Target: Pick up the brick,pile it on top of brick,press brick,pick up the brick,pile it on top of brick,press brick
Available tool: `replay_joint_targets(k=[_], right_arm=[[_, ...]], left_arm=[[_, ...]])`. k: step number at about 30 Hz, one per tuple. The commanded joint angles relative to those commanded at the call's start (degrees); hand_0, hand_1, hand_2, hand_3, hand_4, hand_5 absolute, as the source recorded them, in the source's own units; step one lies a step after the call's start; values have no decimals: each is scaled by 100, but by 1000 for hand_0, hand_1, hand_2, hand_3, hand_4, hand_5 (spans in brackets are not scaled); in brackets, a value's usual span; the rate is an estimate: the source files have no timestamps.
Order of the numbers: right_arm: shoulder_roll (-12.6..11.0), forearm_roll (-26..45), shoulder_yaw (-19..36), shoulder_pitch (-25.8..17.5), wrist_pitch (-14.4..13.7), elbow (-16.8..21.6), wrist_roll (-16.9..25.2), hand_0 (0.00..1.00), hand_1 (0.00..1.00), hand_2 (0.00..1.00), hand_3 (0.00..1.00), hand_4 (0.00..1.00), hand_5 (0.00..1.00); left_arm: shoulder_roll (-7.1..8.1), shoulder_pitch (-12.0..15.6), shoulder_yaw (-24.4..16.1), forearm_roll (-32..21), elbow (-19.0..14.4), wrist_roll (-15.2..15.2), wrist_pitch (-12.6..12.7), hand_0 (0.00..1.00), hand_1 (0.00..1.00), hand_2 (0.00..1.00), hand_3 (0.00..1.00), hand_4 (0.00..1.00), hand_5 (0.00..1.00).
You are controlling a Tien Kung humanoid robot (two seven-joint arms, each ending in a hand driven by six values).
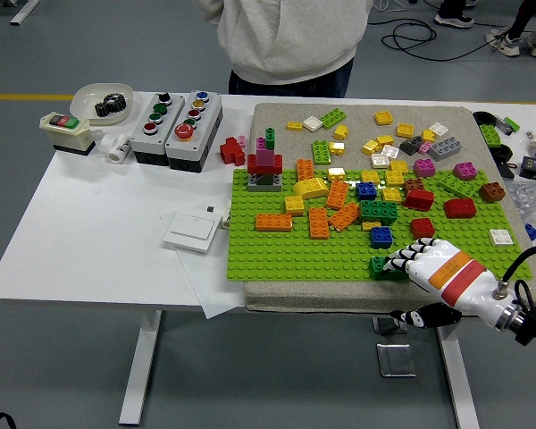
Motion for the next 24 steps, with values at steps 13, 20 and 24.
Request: replay_joint_targets(k=[13,20,24], right_arm=[[8,0,32,-93,-36,20,42,499,617,694,607,820,464],[18,0,42,-107,-52,23,49,489,616,693,605,819,463],[25,0,59,-111,-83,39,54,489,616,693,605,819,463]], left_arm=[[7,-11,11,-27,-4,-3,4,678,703,741,586,670,660],[2,-10,17,-40,-4,-3,8,678,703,741,587,669,659],[0,-8,15,-40,-4,-2,7,678,703,741,587,669,659]])
